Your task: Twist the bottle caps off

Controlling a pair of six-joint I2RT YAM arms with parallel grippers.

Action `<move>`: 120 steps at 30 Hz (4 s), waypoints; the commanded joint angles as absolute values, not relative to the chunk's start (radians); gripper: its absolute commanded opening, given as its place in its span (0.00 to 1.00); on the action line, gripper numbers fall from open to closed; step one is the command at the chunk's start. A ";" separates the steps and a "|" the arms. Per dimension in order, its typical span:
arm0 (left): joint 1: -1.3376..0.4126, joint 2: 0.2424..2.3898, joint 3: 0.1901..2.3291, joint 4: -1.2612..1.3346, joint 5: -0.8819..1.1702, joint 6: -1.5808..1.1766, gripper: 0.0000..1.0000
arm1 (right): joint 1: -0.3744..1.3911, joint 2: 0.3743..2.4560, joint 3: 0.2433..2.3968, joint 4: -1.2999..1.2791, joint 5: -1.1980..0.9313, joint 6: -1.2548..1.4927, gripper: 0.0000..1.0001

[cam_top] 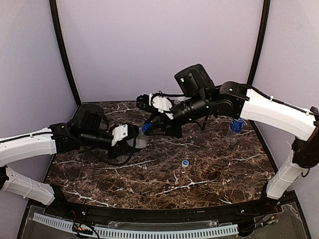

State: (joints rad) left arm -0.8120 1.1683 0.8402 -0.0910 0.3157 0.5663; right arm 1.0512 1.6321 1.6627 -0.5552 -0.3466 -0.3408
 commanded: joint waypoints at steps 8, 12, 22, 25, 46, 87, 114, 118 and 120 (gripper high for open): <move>-0.819 1.172 0.909 -0.402 0.705 0.708 0.25 | 1.245 1.616 1.601 -0.727 -0.207 -1.228 0.00; -0.818 1.171 0.907 -0.412 0.705 0.715 0.24 | 1.260 1.597 1.545 -0.639 -0.084 -1.309 0.00; -0.819 1.137 0.812 -0.182 0.423 0.561 0.24 | 1.208 1.431 1.391 -0.248 -0.081 -0.806 0.99; -0.819 1.134 0.779 -0.052 0.305 0.530 0.25 | 1.150 1.417 1.398 -0.210 -0.128 -0.550 0.99; -0.819 1.156 0.738 0.173 -0.066 0.508 0.25 | 1.018 1.693 1.721 -0.418 -0.165 0.294 0.61; -0.825 1.136 0.792 -0.480 0.649 0.887 0.19 | 1.290 1.495 1.382 -0.458 -0.048 -1.332 0.02; -0.825 1.116 0.680 0.200 -0.034 0.526 0.24 | 1.060 1.547 1.509 -0.205 -0.074 0.258 0.78; -0.825 1.114 0.676 0.199 -0.037 0.524 0.24 | 1.060 1.594 1.548 -0.239 -0.105 0.262 0.76; -0.825 1.113 0.675 0.200 -0.034 0.526 0.24 | 1.060 1.613 1.561 -0.247 -0.130 0.258 0.73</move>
